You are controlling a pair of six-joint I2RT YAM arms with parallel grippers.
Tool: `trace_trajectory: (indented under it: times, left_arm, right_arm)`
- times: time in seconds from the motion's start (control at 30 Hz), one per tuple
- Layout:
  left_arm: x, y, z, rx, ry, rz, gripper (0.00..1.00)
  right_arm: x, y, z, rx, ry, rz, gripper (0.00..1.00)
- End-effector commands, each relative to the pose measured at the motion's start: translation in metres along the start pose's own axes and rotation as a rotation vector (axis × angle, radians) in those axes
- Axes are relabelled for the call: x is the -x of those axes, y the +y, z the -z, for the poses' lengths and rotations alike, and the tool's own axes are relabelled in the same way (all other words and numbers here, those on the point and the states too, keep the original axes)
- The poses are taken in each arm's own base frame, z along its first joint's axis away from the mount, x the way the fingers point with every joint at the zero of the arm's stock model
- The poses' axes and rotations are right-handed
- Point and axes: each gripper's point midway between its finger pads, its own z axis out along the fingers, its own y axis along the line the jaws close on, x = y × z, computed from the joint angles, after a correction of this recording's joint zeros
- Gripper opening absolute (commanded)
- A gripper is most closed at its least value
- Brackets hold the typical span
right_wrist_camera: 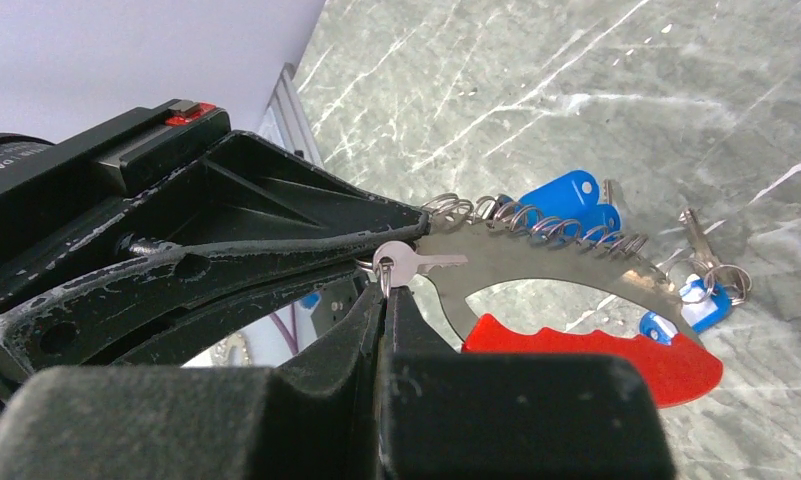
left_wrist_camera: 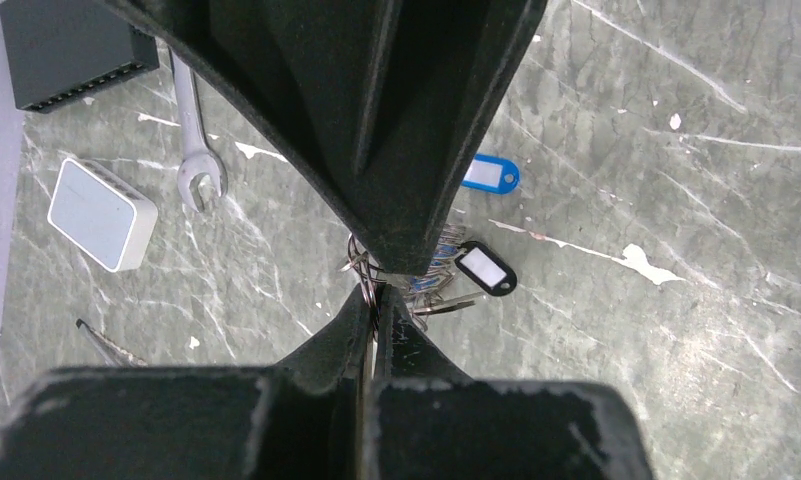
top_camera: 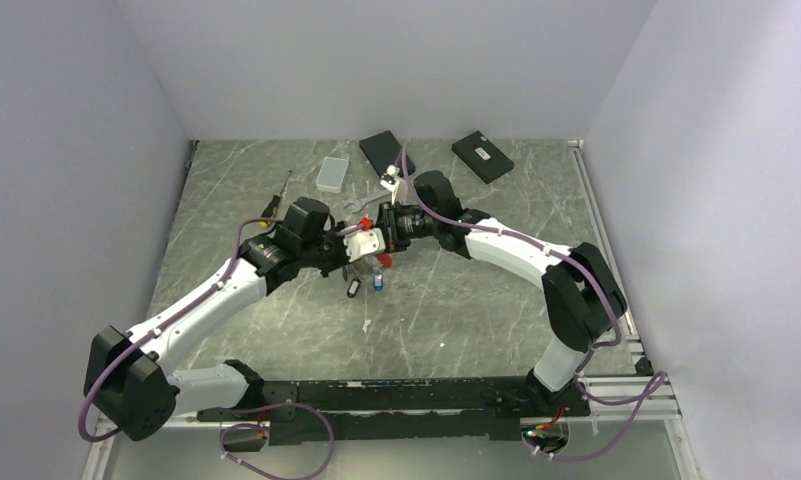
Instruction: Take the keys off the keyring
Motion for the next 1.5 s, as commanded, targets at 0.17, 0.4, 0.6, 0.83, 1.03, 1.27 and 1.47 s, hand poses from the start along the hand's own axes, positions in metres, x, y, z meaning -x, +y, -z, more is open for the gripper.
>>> trace_trajectory:
  times: [0.17,0.4,0.6,0.83,1.03,1.27,1.47]
  left_arm:
    - [0.065,0.006,0.012,0.042,-0.315,-0.144,0.00]
    - [0.070,-0.005,0.017,0.060,-0.374,-0.313,0.00]
    - [0.062,-0.015,0.018,0.038,-0.359,-0.350,0.00]
    - [0.059,-0.021,0.018,0.018,-0.366,-0.356,0.00]
    - [0.063,-0.019,0.019,0.021,-0.371,-0.342,0.00]
    - [0.057,-0.022,0.020,0.012,-0.354,-0.344,0.00]
    - [0.057,-0.023,0.019,0.007,-0.354,-0.344,0.00]
  right_arm:
    - [0.012,0.001,-0.010,0.045,-0.017,0.007,0.00]
    - [0.008,-0.005,-0.013,0.046,-0.002,-0.007,0.03]
    - [0.019,-0.001,-0.001,0.062,-0.029,0.019,0.18]
    - [0.026,0.015,0.013,0.082,-0.058,0.088,0.26]
    - [0.025,0.014,0.011,0.088,-0.054,0.079,0.20]
    - [0.032,0.014,0.020,0.098,-0.074,0.059,0.33]
    - [0.032,0.017,0.021,0.115,-0.073,0.057,0.26]
